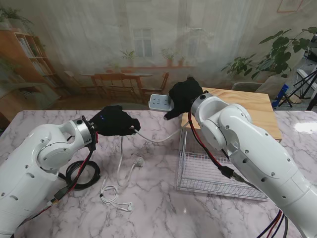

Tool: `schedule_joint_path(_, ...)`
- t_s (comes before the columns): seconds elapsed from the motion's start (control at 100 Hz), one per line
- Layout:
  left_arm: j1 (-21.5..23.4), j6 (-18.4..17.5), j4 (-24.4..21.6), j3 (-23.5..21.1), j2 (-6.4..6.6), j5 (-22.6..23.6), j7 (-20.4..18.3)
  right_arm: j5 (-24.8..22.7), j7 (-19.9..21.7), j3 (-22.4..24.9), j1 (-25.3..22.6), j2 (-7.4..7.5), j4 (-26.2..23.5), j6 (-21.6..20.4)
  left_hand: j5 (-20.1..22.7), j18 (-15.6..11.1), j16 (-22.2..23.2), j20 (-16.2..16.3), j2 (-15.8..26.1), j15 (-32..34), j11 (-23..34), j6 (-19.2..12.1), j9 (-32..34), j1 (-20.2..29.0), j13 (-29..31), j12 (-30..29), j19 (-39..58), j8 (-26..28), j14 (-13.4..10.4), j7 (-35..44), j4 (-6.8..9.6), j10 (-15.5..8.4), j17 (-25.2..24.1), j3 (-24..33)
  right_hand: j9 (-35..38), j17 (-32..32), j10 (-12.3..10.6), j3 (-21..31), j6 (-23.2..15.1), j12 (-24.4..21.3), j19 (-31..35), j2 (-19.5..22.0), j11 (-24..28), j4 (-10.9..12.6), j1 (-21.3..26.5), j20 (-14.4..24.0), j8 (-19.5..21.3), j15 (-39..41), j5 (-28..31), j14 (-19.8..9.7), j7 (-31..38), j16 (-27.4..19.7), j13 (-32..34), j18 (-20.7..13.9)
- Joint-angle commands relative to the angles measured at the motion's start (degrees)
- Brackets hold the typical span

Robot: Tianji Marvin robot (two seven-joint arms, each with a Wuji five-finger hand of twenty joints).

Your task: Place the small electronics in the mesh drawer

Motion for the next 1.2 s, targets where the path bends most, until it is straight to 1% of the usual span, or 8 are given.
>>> schedule_joint_path(0.0,-0.28,0.48,-0.78,-0.29,-0.1,-0.86,-0.62,0.71,0.95,-0.82,0.11,0.15,0.79,-0.11,1.41,-0.34,0.72,0.84,-0.18,1.5,-0.33,1.2,1.37,2.01,1.0,1.06,1.46,1.19,-0.06,2.2,1.1,-1.28,0.02,2.75,1.44,-0.07,-6.53,17.16,-7.69,0.47,0.38,14.48,3.92,1.5,12.03,-0.27,0.58,4.09,10.27,-0.46,6.25,1.44,-0.78,-0.05)
schedule_joint_path(0.24,-2.26,0.76,-1.83,-1.6,-0.45,0.46,1.24,0.95,4.99,-4.22,1.55,0.77,1.45,-3.36,1.14,-0.44,0.76,0.63,0.04,1.47,-0.22,1.23,1.1,2.01,0.79,1.14,1.07,1.14,-0.21,2.28,1.05,-1.37,-0.09,2.76,1.39,-0.09,-6.77,17.1,-7.68,0.52,0.36,14.53,3.94,1.56,11.94,-0.3,0.61,4.04,10.37,-0.8,6.27,1.41,-0.86,-0.15)
schedule_joint_path(0.47,-7.4,3.39,-0.55,1.16,-0.62,1.03,0.45,1.92,6.65,-5.3,0.23,1.26,-0.93,-7.4,0.91,-0.67,0.79,0.37,0.31,1.42,-0.12,1.27,0.81,2.05,0.55,1.18,0.61,1.0,-0.35,2.27,1.0,-1.37,-0.25,2.62,1.53,0.07,-7.12,16.79,-8.15,0.5,0.31,14.63,3.82,1.58,11.86,-0.37,0.7,4.07,10.23,-1.12,6.26,1.41,-0.88,-0.53)
schedule_joint_path(0.6,-10.33,4.33,0.57,3.22,-0.69,1.47,-0.04,4.96,7.36,-6.03,-0.15,1.38,-1.9,-8.01,0.79,-0.74,0.72,0.28,0.48,1.29,-0.15,1.06,0.7,2.03,0.47,1.14,0.46,0.93,-0.56,2.28,0.92,-1.5,-0.27,2.46,1.52,0.16,-7.08,16.7,-8.34,0.52,0.3,14.65,3.74,1.63,11.92,-0.39,0.75,4.09,10.17,-1.22,6.24,1.42,-0.89,-0.7)
schedule_joint_path(0.81,-14.38,6.93,2.52,6.59,-1.0,-0.57,-1.33,9.89,7.16,-7.36,-0.17,1.32,-2.68,-8.3,0.8,-0.94,0.71,0.1,0.55,1.21,-0.12,0.76,0.68,1.98,0.42,1.13,0.17,0.78,-0.68,2.32,0.85,-1.62,-0.28,2.18,1.5,0.28,-7.18,16.64,-8.36,0.63,0.31,14.8,3.74,1.62,11.85,-0.41,0.8,4.09,10.11,-1.22,6.21,1.41,-0.89,-0.66)
schedule_joint_path(0.96,-16.91,7.69,3.77,9.08,-1.1,-1.16,-2.18,13.36,5.91,-7.28,-0.74,1.04,-3.29,-7.69,0.78,-1.01,0.69,0.02,0.68,1.16,-0.13,0.51,0.69,1.97,0.43,1.11,0.04,0.68,-0.88,2.34,0.81,-1.81,-0.29,2.04,1.57,0.38,-7.1,16.76,-8.29,0.73,0.34,14.79,3.81,1.61,11.78,-0.42,0.84,4.27,10.16,-1.3,6.26,1.51,-0.88,-0.63)
schedule_joint_path(1.02,-17.95,8.06,4.44,9.95,-1.18,-0.72,-1.97,16.11,6.46,-7.01,-0.97,1.07,-4.02,-7.04,0.77,-1.08,0.69,-0.01,0.71,1.14,-0.14,0.36,0.68,1.92,0.47,1.1,-0.01,0.66,-1.0,2.37,0.78,-1.95,-0.26,1.94,1.34,0.16,-6.99,16.81,-8.23,0.75,0.24,14.92,3.76,1.6,11.92,-0.45,0.82,4.32,10.01,-1.17,6.22,1.57,-1.08,-0.59)
schedule_joint_path(1.19,-20.58,11.89,6.22,12.76,-1.7,-3.78,-2.73,18.43,5.49,-5.92,-2.42,0.93,-5.66,-7.68,0.79,-1.13,0.69,-0.07,0.78,1.07,-0.18,0.36,0.65,2.01,0.42,1.09,-0.09,0.53,-0.98,2.39,0.78,-1.86,-0.29,1.83,1.48,0.34,-7.17,16.68,-8.5,0.79,0.36,15.04,3.8,1.51,11.79,-0.39,0.81,4.45,9.96,-1.43,6.25,1.63,-1.03,-0.39)
